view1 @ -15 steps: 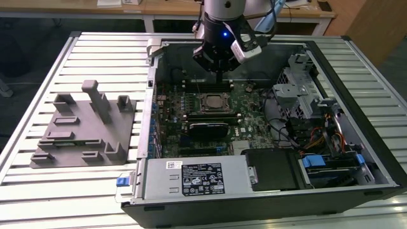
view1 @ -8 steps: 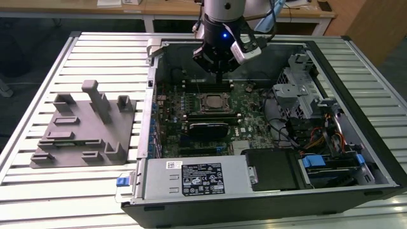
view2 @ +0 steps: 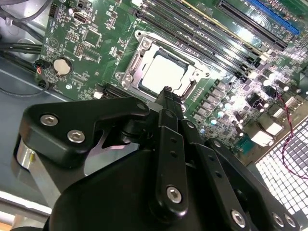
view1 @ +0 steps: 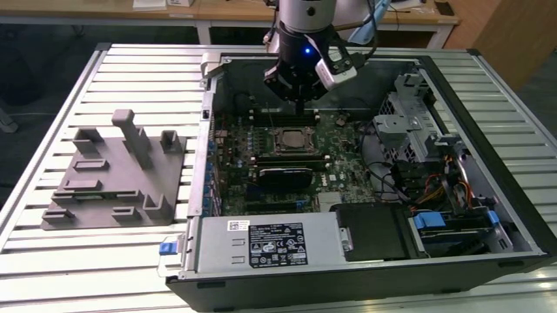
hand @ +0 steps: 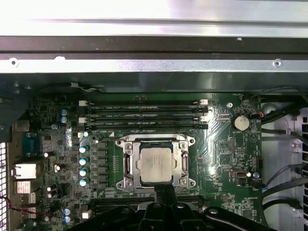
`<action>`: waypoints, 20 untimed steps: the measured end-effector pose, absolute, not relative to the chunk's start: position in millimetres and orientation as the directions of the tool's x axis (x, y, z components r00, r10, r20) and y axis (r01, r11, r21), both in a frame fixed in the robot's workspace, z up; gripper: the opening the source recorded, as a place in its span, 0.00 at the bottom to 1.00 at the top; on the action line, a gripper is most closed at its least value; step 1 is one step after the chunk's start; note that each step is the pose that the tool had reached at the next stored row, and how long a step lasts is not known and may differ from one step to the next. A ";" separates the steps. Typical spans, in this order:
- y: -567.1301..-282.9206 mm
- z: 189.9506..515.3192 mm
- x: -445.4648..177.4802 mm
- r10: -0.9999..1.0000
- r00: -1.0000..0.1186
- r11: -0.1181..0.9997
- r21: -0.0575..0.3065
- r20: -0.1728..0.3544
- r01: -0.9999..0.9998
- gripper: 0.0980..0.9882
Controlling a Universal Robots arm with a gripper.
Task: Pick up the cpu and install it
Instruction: 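Install the first cpu locking lever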
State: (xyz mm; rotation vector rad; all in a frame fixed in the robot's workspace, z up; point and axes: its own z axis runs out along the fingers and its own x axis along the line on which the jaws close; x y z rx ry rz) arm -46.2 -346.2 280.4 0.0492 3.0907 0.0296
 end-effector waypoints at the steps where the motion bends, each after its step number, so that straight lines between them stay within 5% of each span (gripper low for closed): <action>1: -346.2 280.2 -46.2 0.032 -0.998 0.999 0.020 -0.050 0.031 0.01; 20: -346.2 276.1 -46.2 0.032 -0.998 0.999 0.020 -0.050 0.031 0.01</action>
